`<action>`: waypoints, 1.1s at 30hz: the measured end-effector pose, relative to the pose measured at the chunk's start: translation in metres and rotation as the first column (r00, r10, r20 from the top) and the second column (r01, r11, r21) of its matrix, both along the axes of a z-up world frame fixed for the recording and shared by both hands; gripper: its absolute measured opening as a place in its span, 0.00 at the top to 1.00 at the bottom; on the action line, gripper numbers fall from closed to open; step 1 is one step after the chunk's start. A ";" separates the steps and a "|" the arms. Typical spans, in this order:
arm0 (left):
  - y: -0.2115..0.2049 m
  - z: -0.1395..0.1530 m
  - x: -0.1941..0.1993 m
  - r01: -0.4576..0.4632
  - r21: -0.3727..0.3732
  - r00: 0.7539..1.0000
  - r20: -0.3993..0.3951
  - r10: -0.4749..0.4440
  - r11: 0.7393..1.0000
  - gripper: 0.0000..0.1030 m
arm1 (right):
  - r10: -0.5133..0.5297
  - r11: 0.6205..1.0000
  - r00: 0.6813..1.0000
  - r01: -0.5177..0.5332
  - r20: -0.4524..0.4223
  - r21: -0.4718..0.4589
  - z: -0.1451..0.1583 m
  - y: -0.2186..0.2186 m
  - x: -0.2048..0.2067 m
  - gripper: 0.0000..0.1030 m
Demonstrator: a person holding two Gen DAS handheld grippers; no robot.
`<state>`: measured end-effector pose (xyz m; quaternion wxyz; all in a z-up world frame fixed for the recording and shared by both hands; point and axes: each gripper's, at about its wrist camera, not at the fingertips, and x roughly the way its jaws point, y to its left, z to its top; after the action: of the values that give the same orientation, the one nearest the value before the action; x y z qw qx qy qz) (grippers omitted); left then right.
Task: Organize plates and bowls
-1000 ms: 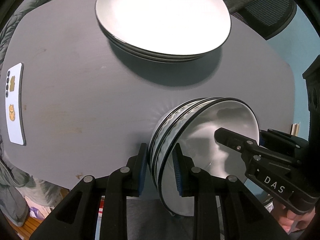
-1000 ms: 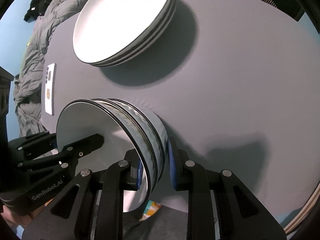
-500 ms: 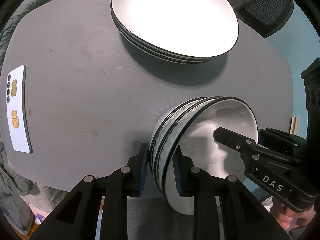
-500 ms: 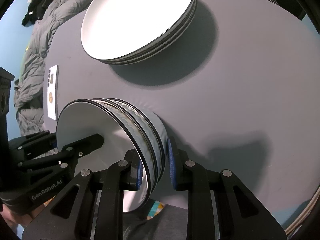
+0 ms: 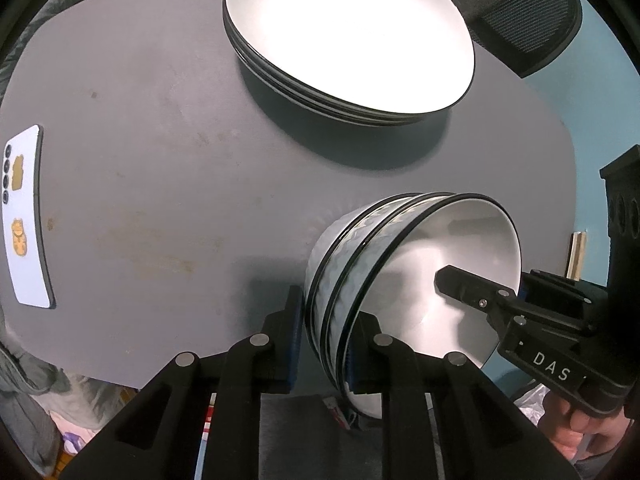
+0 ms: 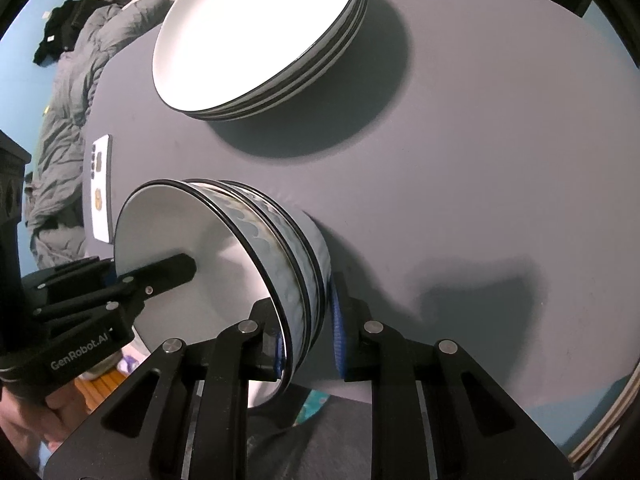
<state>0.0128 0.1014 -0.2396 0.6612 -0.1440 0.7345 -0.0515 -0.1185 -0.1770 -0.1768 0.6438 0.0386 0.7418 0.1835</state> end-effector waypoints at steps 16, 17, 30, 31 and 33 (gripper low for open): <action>-0.016 -0.006 -0.006 0.014 -0.002 1.000 -0.004 -0.014 1.000 0.83 | 0.030 0.999 1.000 -0.030 0.005 -0.030 0.000 0.009 -0.003 0.82; -0.017 -0.006 -0.007 0.017 0.002 1.000 -0.008 -0.017 1.000 0.83 | 0.034 0.999 0.999 -0.034 0.003 -0.029 0.000 0.010 -0.003 0.83; -0.013 0.013 -0.012 -0.002 0.004 1.000 0.006 0.002 1.000 0.83 | 0.022 1.000 1.000 -0.022 -0.004 0.008 0.014 0.027 0.005 0.84; -0.010 0.017 -0.009 -0.001 0.006 1.000 0.013 0.001 1.000 0.83 | 0.017 1.000 1.000 -0.017 -0.001 0.011 0.017 0.029 0.008 0.84; -0.010 0.023 -0.006 0.002 0.011 1.000 0.025 -0.002 1.000 0.83 | 0.015 1.000 1.000 -0.015 0.006 0.012 0.022 0.031 0.012 0.84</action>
<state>0.0072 0.0918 -0.2163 0.6709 -0.1392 0.7266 -0.0500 -0.1061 -0.1459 -0.1544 0.6444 0.0365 0.7390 0.1931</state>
